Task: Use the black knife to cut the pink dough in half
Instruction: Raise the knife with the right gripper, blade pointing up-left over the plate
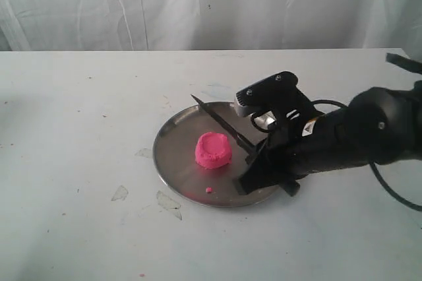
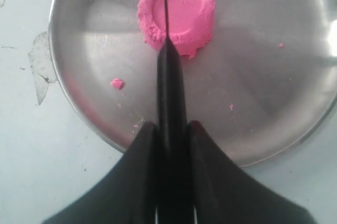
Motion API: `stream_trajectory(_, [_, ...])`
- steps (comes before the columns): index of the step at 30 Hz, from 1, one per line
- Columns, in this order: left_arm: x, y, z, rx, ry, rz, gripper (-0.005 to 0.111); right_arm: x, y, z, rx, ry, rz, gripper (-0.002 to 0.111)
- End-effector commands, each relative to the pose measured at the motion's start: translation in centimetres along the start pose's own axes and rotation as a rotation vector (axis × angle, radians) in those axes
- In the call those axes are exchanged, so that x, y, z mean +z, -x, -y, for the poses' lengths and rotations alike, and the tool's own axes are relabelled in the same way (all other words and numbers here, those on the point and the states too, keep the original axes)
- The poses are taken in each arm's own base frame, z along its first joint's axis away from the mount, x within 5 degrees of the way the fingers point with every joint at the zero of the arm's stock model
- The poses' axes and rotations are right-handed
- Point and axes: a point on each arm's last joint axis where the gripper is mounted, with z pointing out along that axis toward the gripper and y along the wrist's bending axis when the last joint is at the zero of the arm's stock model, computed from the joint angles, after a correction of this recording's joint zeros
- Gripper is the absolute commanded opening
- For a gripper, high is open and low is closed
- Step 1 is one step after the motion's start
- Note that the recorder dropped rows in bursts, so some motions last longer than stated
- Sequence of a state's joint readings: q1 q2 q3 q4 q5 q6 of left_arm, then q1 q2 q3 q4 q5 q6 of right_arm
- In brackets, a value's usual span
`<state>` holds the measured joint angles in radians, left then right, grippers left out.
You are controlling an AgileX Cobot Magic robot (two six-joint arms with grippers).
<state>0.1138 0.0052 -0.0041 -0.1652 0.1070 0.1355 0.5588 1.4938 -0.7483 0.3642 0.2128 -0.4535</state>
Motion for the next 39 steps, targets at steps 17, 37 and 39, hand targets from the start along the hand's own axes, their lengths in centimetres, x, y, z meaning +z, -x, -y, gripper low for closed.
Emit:
stream_trajectory(17, [0.0,-0.1,0.0,-0.006,0.000,0.003,0.000,-8.5,-0.3,-1.1,-0.022,0.020,0.175,0.000])
stream_trajectory(37, [0.0,-0.1,0.0,-0.006,0.000,0.003,0.000,-8.0,0.7,-0.3,0.233,-0.015,0.304,0.000])
stream_trajectory(39, [0.0,-0.1,0.0,-0.006,0.000,0.003,0.000,-7.6,-0.2,-0.2,0.243,-0.034,0.315,0.000])
